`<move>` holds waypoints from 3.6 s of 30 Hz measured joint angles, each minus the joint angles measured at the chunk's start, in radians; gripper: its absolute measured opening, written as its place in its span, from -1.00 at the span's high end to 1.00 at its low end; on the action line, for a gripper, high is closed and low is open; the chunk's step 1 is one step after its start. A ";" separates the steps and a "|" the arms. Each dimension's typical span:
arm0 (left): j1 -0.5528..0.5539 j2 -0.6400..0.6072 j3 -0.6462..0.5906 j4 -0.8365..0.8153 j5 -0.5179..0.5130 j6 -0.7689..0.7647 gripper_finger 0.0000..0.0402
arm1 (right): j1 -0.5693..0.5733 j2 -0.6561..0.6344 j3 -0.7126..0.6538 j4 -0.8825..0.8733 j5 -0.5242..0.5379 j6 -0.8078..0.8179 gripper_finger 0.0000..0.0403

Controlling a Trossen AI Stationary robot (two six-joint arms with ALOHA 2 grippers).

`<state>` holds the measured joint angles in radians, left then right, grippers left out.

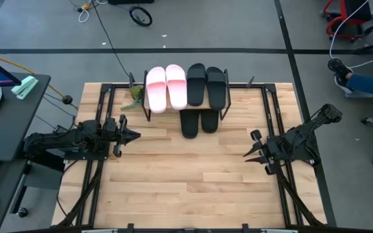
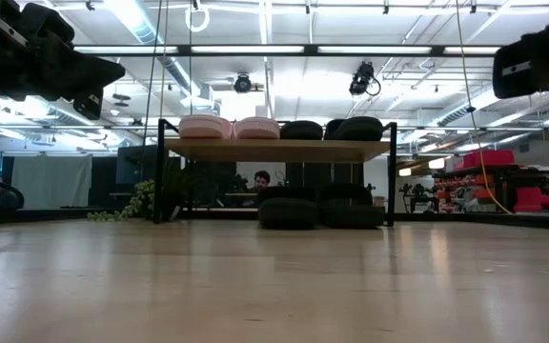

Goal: Pick and place slides into the shelf
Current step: Return to Home Position

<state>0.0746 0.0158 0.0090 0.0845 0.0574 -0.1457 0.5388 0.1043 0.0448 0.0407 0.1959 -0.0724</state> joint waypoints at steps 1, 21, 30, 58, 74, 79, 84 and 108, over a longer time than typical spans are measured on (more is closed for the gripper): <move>0.000 0.000 0.000 0.000 0.000 0.000 0.85 | 0.000 0.000 -0.001 -0.012 0.000 0.000 0.54; 0.000 0.001 0.000 0.000 0.000 0.000 0.87 | 0.000 0.006 -0.001 -0.087 0.000 -0.105 0.54; 0.000 0.001 0.000 0.000 0.000 0.000 0.85 | 0.000 0.006 -0.001 -0.088 0.001 -0.106 0.54; 0.000 0.003 0.000 0.000 0.000 0.000 0.82 | 0.000 0.006 -0.001 -0.089 0.001 -0.106 0.54; 0.000 0.003 0.000 0.000 0.000 0.000 0.87 | 0.000 0.006 -0.001 -0.089 0.001 -0.106 0.54; 0.000 0.003 0.000 0.000 0.000 0.000 0.87 | 0.000 0.006 -0.001 -0.089 0.001 -0.106 0.54; 0.000 0.003 0.000 0.000 0.000 0.000 0.83 | 0.000 0.006 -0.001 -0.089 0.001 -0.106 0.54; 0.000 0.003 0.000 0.000 0.000 0.000 0.85 | 0.000 0.006 -0.001 -0.089 0.001 -0.106 0.54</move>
<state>0.0742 0.0189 0.0089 0.0846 0.0575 -0.1459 0.5387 0.1104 0.0437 -0.0483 0.1970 -0.1783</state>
